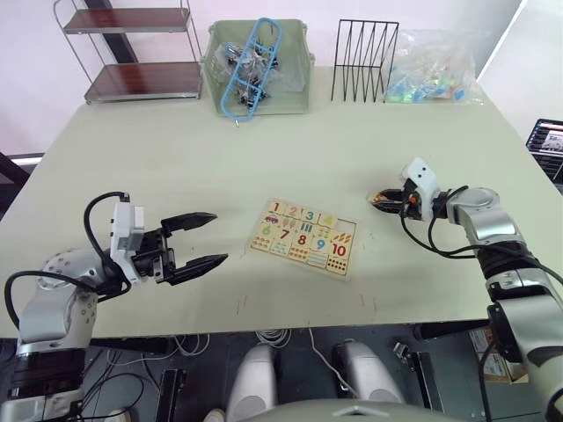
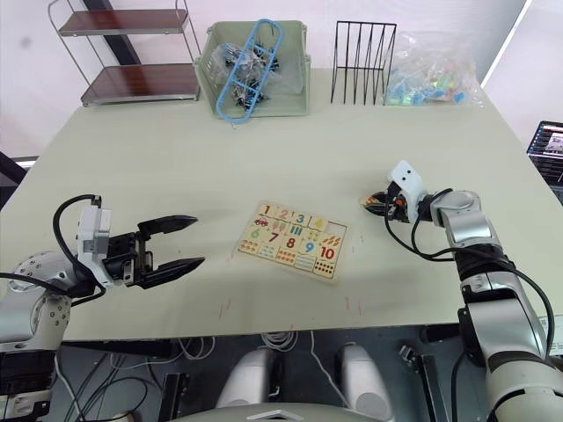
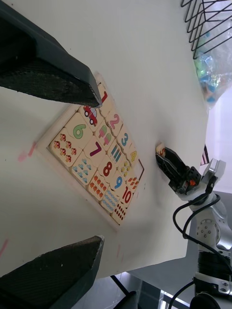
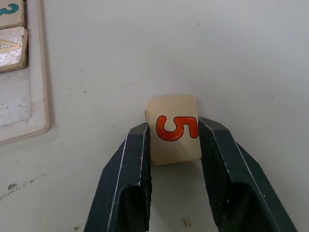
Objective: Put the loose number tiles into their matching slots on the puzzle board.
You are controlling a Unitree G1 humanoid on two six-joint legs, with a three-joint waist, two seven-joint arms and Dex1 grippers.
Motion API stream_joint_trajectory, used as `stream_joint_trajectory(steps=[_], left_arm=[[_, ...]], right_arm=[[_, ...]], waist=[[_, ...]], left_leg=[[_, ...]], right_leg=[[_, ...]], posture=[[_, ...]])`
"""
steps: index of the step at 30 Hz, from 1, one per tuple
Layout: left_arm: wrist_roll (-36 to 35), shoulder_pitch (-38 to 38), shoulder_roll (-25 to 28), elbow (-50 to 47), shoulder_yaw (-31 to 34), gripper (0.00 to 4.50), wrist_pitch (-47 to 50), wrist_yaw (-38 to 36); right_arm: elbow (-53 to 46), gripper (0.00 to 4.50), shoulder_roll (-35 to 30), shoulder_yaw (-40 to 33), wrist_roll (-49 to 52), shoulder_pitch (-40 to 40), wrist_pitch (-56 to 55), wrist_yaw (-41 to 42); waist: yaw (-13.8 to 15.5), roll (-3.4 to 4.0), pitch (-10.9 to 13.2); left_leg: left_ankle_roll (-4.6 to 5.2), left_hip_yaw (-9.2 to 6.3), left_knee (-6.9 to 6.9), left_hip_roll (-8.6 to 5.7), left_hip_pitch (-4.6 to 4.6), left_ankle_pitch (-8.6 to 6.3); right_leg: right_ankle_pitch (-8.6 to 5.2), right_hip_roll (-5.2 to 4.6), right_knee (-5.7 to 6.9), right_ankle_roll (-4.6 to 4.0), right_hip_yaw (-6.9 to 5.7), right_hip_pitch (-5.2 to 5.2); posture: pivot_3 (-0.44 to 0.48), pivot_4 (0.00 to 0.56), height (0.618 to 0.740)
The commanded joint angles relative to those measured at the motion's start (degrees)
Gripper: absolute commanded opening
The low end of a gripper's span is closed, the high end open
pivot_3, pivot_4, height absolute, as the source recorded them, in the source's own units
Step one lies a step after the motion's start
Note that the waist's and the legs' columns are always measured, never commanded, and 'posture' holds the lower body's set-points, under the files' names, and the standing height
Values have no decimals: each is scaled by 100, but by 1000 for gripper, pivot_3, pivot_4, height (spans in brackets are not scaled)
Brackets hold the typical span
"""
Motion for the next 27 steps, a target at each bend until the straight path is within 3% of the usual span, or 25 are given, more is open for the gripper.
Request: stream_joint_trajectory(steps=[1, 15, 21, 27], left_arm=[[-69, -21, 79, -184, 56, 4500, -6, 14], [-26, 7, 72, -135, 45, 4500, -50, -24], [271, -8, 115, 98, 1, 4500, -372, -82], [326, -11, 155, 206, 27, 4500, -491, -200]], right_arm=[[-426, 861, -102, -43, -66, 70, -11, -109], [-2860, 861, -604, 71, 53, 504, 2037, -25], [-4221, 861, -859, 614, 96, 514, 3322, 114], [-4803, 861, -874, 1007, 219, 132, 4532, 19]], waist=[[0, 0, 0], [8, 6, 5], [4, 6, 5], [8, 5, 6]], left_leg=[[0, 0, 0, 0, 0, 0], [0, 1, -1, 0, -6, 0], [0, 1, -2, 1, -6, 0], [0, 5, -2, 1, -7, 0]], right_leg=[[0, 0, 0, 0, 0, 0], [-1, -1, -1, -1, 0, -7], [-2, -1, -1, -3, 0, -9], [-11, -5, -2, -20, 0, -10]], posture=[[0, 150, 740], [0, 150, 740], [0, 150, 740], [0, 150, 740]])
